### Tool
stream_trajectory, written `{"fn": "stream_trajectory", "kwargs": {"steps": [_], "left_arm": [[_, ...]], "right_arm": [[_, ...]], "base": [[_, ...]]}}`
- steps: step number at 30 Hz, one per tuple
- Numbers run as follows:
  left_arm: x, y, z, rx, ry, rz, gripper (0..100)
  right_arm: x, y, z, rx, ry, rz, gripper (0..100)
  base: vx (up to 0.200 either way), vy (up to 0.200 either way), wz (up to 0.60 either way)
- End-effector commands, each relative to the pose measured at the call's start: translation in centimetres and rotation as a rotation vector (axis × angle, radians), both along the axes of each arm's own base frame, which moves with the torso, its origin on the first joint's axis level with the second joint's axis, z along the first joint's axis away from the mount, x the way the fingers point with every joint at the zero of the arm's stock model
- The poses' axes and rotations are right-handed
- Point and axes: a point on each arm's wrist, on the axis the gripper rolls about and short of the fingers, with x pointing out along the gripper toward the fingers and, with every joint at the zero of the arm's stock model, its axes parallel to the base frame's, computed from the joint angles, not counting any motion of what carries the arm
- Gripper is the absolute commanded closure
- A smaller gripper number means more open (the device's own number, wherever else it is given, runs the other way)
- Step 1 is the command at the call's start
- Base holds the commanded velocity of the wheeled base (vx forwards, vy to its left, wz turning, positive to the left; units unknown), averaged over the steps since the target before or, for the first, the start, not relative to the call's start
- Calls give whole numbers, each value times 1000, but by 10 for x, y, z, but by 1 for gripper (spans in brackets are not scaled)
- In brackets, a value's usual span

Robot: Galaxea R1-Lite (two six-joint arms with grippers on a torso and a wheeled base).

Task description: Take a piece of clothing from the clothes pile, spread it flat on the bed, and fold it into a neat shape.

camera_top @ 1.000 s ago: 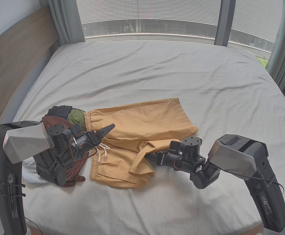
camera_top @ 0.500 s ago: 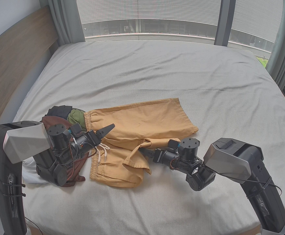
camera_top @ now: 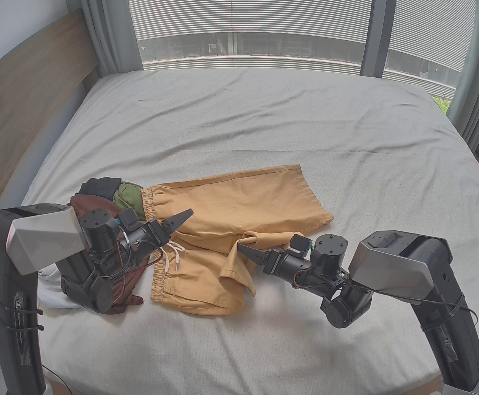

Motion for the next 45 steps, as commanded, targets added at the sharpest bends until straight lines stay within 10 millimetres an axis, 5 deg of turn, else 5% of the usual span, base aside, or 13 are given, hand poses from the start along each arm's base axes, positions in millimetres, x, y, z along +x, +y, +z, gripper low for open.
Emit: {"fn": "stream_trajectory", "kwargs": {"steps": [1,14,15,36,45], "left_arm": [[0,0,-2,1,6,0,0],[0,0,-2,0,4,0,0],[1,0,-2,0,3,0,0],[1,0,-3,0,4,0,0],[1,0,-2,0,1,0,0]], "right_arm": [[-2,1,5,5,-4,4,0],[1,-3,-15,-7,16,-5,0],[1,-2,-15,-6,15,-5,100],[5,-8,-24,-15,5,-21,100],[-19,-33,-35,-149,19,-32,100]], "base": [[0,0,0],[0,0,0],[0,0,0],[0,0,0],[0,0,0]]}}
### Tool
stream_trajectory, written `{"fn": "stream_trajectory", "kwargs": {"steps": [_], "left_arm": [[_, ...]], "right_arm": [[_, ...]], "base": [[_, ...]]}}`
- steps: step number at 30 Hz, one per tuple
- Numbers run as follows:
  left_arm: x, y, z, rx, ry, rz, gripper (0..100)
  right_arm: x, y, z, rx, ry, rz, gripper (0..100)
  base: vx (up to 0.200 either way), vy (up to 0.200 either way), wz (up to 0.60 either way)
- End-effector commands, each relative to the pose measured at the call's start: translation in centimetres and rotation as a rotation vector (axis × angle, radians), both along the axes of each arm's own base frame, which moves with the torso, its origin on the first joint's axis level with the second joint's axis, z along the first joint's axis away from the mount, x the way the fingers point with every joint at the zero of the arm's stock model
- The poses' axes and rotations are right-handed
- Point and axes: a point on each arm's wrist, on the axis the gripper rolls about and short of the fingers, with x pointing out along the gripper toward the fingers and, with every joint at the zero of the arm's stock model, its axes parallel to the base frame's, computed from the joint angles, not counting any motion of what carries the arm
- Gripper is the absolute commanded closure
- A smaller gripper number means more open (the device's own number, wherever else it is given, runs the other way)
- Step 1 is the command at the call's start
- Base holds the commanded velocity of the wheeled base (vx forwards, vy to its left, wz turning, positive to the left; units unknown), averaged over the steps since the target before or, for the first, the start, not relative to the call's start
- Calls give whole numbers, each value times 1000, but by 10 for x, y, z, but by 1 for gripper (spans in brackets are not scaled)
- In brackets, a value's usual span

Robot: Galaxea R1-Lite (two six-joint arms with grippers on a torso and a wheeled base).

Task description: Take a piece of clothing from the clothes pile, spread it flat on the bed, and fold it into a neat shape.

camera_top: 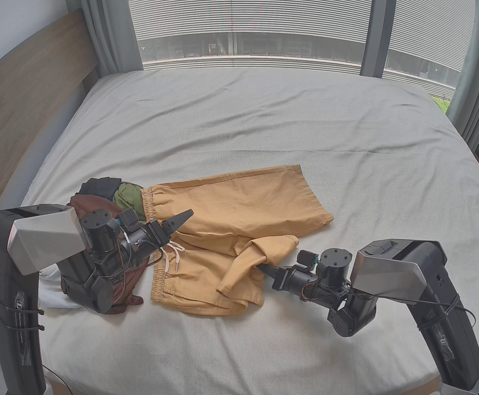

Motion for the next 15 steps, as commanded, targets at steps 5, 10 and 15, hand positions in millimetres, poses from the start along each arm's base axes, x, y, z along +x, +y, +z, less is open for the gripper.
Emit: {"fn": "stream_trajectory", "kwargs": {"steps": [5,10,15], "left_arm": [[0,0,-1,0,1,-1,0],[0,0,-1,0,1,-1,0],[0,0,-1,0,3,-1,0]], "right_arm": [[-20,-22,-2,-88,27,-12,100],[-19,-24,-4,-98,19,-14,100],[-20,-22,-4,-98,24,-9,0]], "base": [[0,0,0],[0,0,0],[0,0,0]]}}
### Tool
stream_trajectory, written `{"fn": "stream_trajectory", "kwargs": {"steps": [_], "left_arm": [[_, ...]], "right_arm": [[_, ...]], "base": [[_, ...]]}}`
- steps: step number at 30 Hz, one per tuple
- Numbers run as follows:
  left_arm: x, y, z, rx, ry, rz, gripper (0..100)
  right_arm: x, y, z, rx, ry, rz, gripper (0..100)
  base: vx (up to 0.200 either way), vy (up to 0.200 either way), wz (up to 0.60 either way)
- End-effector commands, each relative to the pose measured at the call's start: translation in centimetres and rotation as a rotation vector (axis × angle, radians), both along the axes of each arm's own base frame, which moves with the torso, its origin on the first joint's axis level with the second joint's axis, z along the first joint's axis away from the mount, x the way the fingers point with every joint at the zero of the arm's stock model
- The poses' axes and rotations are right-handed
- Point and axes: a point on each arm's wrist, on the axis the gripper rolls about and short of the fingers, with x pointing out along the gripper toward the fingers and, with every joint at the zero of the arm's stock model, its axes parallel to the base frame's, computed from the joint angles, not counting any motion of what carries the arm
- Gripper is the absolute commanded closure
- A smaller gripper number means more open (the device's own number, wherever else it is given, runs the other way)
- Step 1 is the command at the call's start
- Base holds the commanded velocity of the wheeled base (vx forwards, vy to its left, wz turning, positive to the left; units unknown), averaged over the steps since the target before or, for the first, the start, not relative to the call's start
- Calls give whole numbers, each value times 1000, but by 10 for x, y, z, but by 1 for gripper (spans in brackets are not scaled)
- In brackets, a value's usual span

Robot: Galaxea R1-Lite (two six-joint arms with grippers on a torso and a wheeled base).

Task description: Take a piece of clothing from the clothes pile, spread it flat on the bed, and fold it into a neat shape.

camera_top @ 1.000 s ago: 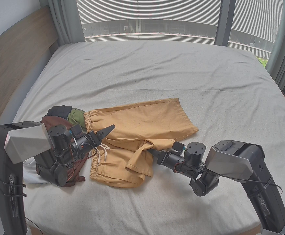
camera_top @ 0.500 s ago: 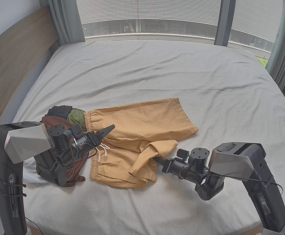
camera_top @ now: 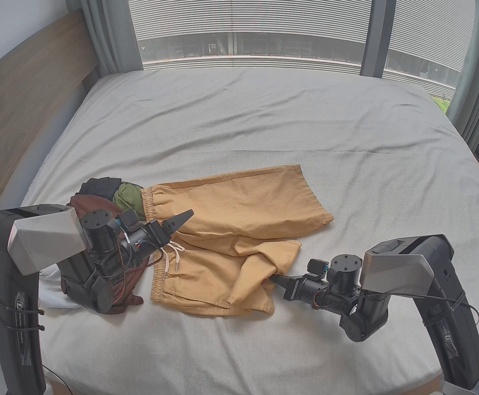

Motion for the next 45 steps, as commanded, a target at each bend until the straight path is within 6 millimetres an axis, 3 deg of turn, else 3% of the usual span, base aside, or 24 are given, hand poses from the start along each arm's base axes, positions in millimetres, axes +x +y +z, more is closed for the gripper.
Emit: {"fn": "stream_trajectory", "kwargs": {"steps": [1,18,19,35,38,40,41,45], "left_arm": [[0,0,-1,0,2,0,0],[0,0,0,0,1,0,0],[0,0,-1,0,2,0,0],[0,-1,0,0,-1,-2,0],[0,-1,0,0,-1,-2,0],[0,-1,0,0,-1,-2,0],[0,-1,1,-1,-2,0,0],[0,-1,1,-1,-4,0,0]], "right_arm": [[-1,1,1,2,-1,4,0],[-12,9,-6,-17,28,29,0],[-12,8,-6,-19,28,30,100],[-16,4,-4,-26,41,25,100],[-18,-7,16,-34,14,8,100],[-18,-7,16,-34,14,8,100],[-21,-26,32,-47,8,-25,100],[-25,-44,50,-47,6,-63,100]], "base": [[0,0,0],[0,0,0],[0,0,0],[0,0,0],[0,0,0],[0,0,0],[0,0,0],[0,0,0]]}}
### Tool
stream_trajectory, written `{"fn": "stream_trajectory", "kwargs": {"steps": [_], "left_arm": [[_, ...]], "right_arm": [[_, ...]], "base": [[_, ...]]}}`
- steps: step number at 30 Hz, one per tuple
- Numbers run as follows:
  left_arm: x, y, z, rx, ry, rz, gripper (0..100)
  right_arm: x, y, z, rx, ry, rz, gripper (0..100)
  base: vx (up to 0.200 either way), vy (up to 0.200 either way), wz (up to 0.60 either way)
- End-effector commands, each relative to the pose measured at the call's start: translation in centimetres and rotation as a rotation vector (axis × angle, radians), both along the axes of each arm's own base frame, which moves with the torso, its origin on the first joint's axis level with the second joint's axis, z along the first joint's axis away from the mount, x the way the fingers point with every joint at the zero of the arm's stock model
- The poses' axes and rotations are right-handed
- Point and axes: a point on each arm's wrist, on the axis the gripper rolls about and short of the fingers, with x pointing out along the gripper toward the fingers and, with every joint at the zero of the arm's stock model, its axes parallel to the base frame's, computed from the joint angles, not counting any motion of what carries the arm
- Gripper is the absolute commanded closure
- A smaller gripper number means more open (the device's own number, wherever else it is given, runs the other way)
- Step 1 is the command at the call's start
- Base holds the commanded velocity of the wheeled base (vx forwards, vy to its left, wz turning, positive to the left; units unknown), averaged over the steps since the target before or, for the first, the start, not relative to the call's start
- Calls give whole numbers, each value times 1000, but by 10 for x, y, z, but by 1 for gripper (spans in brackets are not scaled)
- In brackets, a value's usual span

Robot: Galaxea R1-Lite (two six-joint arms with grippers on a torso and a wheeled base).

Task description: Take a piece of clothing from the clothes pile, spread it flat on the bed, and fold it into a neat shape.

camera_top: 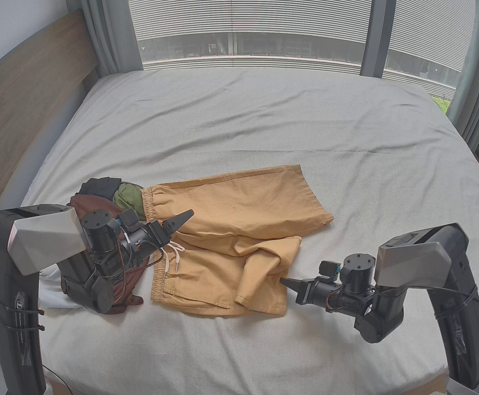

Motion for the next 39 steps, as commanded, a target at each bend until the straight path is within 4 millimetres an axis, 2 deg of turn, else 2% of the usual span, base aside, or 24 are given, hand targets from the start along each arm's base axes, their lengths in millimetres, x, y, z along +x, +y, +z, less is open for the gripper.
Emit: {"fn": "stream_trajectory", "kwargs": {"steps": [1,4,23,39], "left_arm": [[0,0,1,-1,-4,1,0],[0,0,1,-1,-4,-1,0],[0,0,0,0,1,-1,0],[-1,-1,-2,2,6,-1,0]], "right_arm": [[-4,-26,34,5,-29,-55,100],[-9,-41,40,-2,-16,-85,100],[-24,-93,52,-23,43,-221,100],[-39,-105,27,-59,166,-252,100]], "base": [[0,0,0],[0,0,0],[0,0,0],[0,0,0]]}}
